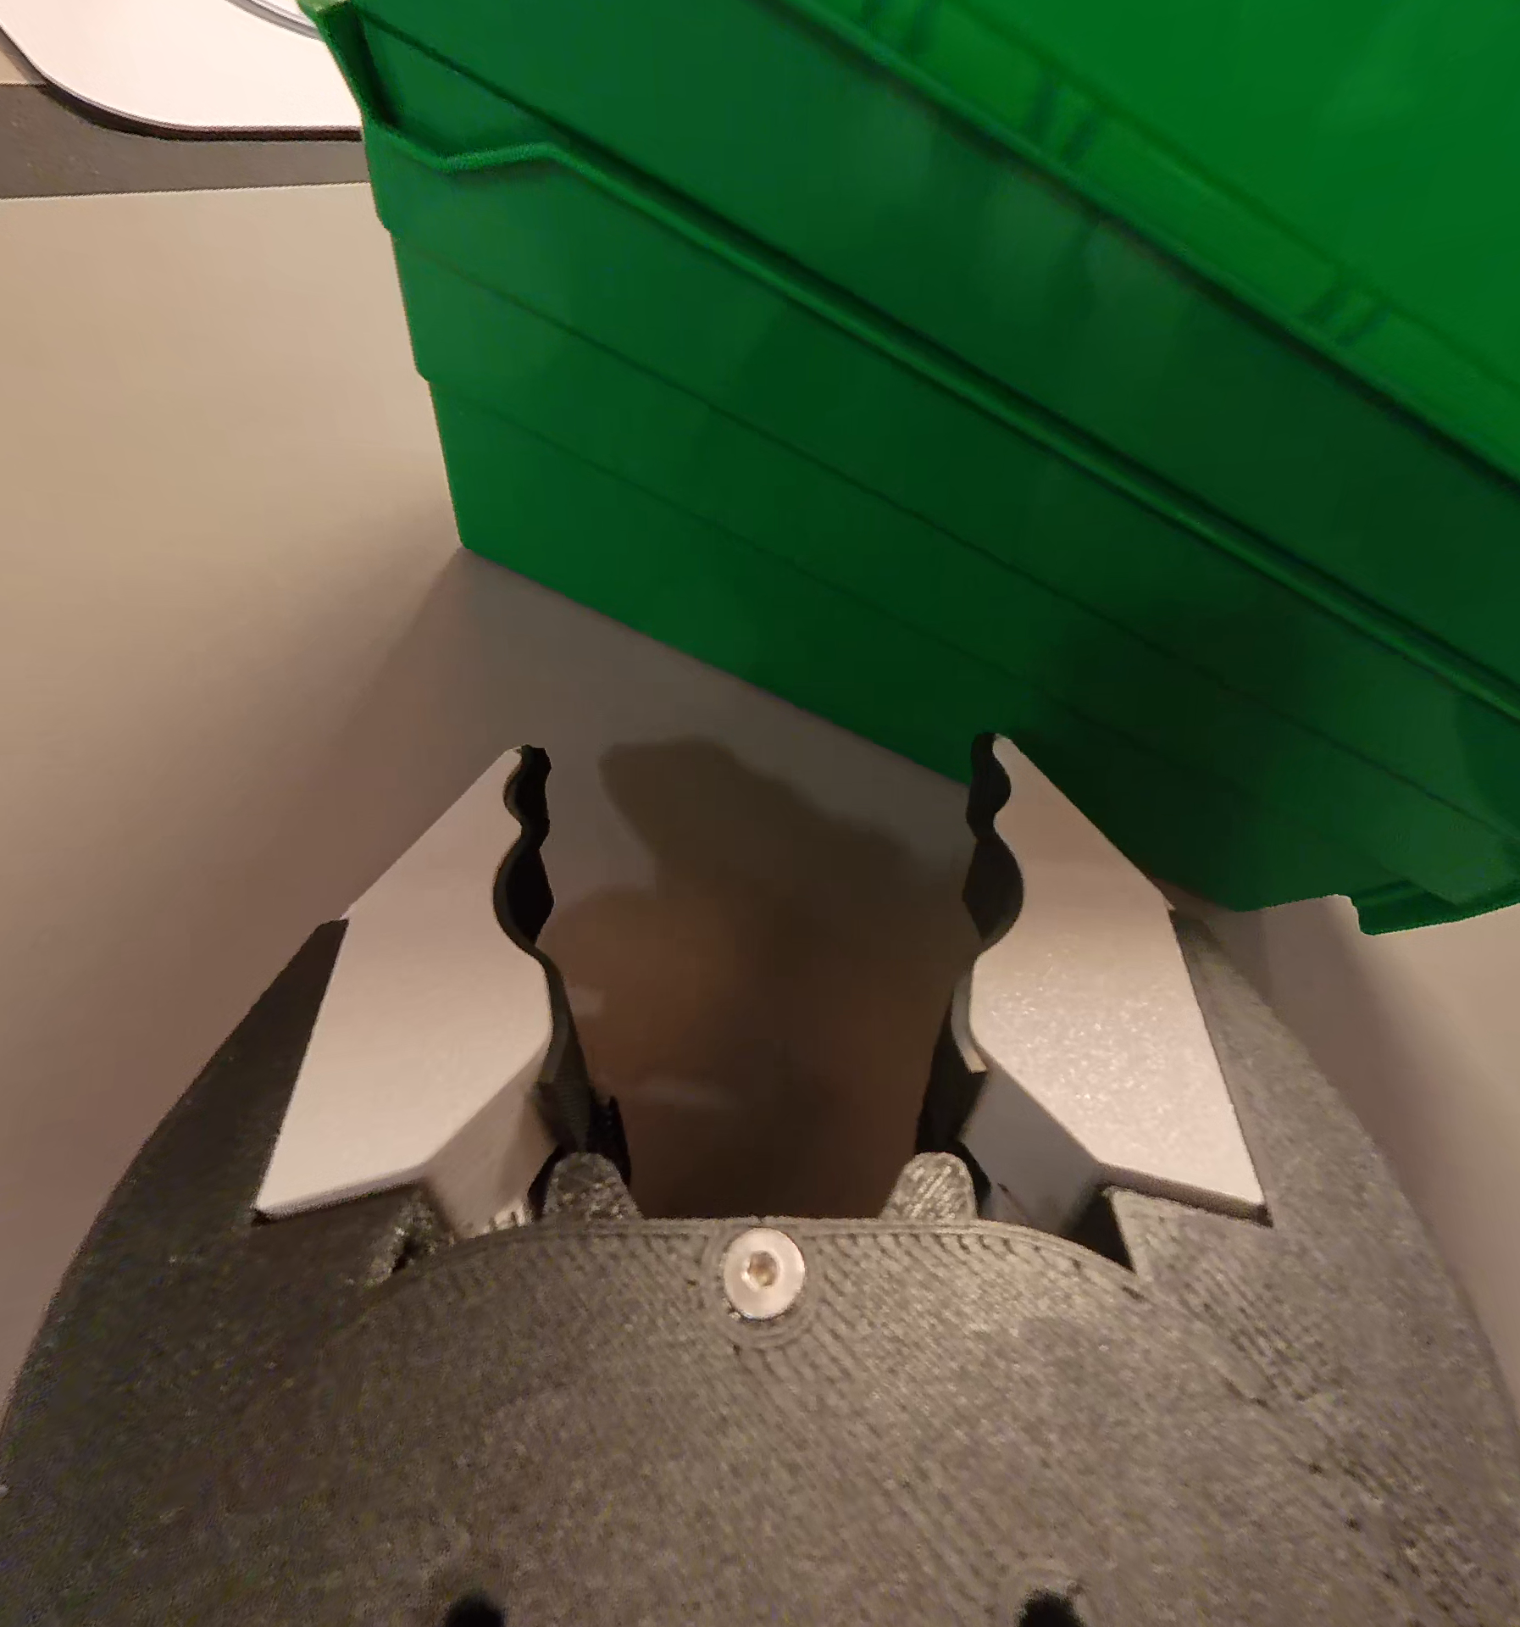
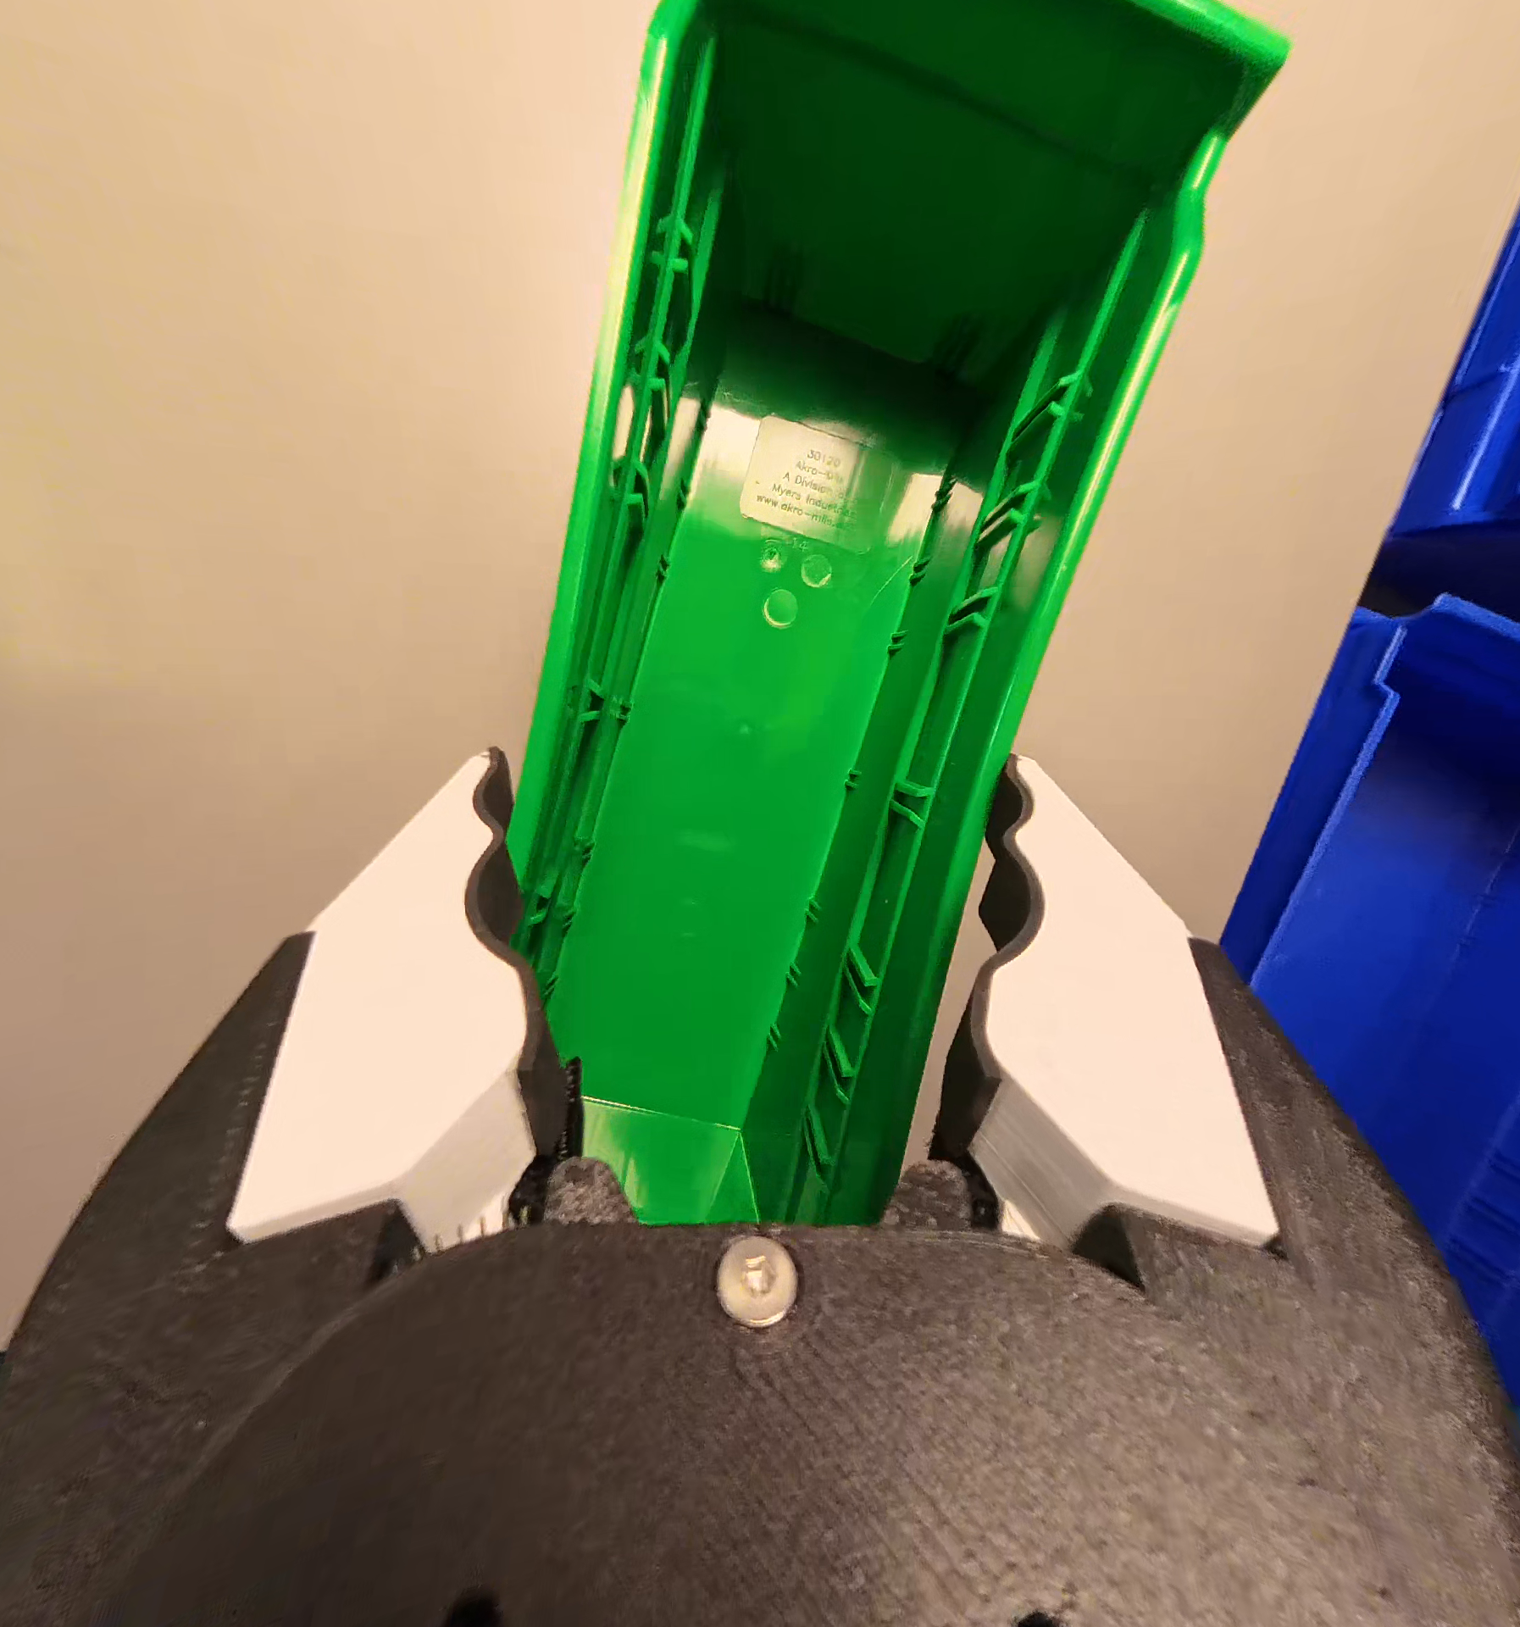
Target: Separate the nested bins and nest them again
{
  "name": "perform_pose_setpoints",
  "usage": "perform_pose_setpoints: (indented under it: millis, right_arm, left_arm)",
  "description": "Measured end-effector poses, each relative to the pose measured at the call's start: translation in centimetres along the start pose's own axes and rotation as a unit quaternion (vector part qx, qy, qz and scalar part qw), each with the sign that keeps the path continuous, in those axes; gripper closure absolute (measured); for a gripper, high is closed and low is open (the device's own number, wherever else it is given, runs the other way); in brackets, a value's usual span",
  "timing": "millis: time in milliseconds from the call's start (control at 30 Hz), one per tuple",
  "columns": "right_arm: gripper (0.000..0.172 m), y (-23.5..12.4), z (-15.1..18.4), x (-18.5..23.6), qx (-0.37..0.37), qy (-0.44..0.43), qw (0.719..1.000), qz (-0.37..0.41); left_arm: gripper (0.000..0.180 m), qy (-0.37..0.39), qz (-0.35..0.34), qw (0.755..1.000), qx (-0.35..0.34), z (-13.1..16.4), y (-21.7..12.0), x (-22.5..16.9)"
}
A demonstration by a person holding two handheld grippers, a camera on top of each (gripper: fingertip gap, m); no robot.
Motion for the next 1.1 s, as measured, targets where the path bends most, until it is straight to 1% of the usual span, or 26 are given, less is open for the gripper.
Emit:
perform_pose_setpoints:
  millis: [100,200,333,467,600,700,800,867,933,1100]
  right_arm:
    - [0.064,-0.4,-1.0,0.7,-0.01,-0.016,1.0,-0.009]
    - [0.064,-1.7,-2.6,1.6,-0.028,-0.036,0.999,-0.008]
    - [0.064,-4.1,-5.4,3.1,-0.06,-0.064,0.996,-0.011]
    - [0.064,-7.3,-8.8,5.5,-0.099,-0.098,0.99,-0.029]
    - [0.063,-11.1,-13.3,9.3,-0.136,-0.143,0.978,-0.065]
    - [0.063,-13.7,-16.6,13.2,-0.152,-0.179,0.965,-0.118]
    - [0.063,-15.2,-19.4,17.3,-0.156,-0.219,0.952,-0.147]
    - [0.062,-15.3,-21.0,19.7,-0.155,-0.234,0.946,-0.159]
    - [0.062,-14.5,-22.4,21.6,-0.148,-0.241,0.945,-0.164]
    - [0.06,-10.7,-24.7,24.6,-0.11,-0.243,0.948,-0.175]
  left_arm:
    - [0.085,-0.011,0.004,1.0,-0.004,-0.1,-0.1,0.2]
    - [0.086,-0.018,0.011,1.0,-0.006,-0.2,-0.1,0.4]
    - [0.086,-0.019,0.014,1.0,-0.004,-0.2,-0.1,0.4]
    - [0.086,-0.017,0.015,1.0,-0.003,-0.2,-0.1,0.3]
    - [0.087,-0.024,0.016,1.0,-0.008,-0.2,-0.1,0.5]
    - [0.087,-0.031,0.019,0.999,-0.01,-0.3,-0.1,0.6]
    - [0.087,-0.035,0.024,0.999,-0.01,-0.3,-0.2,0.6]
    - [0.088,-0.037,0.026,0.999,-0.009,-0.3,-0.2,0.6]
    - [0.088,-0.036,0.025,0.999,-0.009,-0.3,-0.2,0.6]
    - [0.087,-0.036,0.022,0.999,-0.011,-0.2,-0.2,0.6]
Point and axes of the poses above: each gripper's, where its closed fingertips meet, y out along the fingers, z out of its underside, x = y × z across the jaws, the point moved 8 cm from there along -y, back along the fingers, and after that the axes turned 9 degrees about -y, right-handed, at the moved point
